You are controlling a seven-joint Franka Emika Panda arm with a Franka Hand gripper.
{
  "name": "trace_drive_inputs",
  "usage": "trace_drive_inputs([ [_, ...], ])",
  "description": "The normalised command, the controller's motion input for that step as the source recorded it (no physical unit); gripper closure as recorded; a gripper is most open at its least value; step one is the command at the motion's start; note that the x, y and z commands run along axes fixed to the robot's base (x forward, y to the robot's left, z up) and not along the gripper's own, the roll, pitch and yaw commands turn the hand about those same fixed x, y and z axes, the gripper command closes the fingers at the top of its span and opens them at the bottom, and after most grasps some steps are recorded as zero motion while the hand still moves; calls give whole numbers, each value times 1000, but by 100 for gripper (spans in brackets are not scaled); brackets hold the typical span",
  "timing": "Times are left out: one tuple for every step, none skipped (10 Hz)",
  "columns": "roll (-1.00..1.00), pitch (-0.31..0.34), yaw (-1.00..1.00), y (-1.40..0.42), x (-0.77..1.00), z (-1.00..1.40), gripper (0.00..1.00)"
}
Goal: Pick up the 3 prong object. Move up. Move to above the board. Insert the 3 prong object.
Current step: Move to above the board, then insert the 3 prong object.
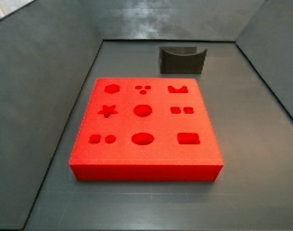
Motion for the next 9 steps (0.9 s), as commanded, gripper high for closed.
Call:
trace_drive_inputs([
  [7,96,3,-821,31,188,100],
  [9,121,6,-444,58,107,100],
  [11,112,9,-234,60,66,100],
  [0,0,0,0,11,-37,100],
  [0,-9,0,0,0,-131,100],
  [1,-24,17,0,0,-194,100],
  [0,-31,20,0,0,-200,100],
  [1,-37,20,0,0,-231,100],
  [6,-66,17,0,-14,-263,100],
])
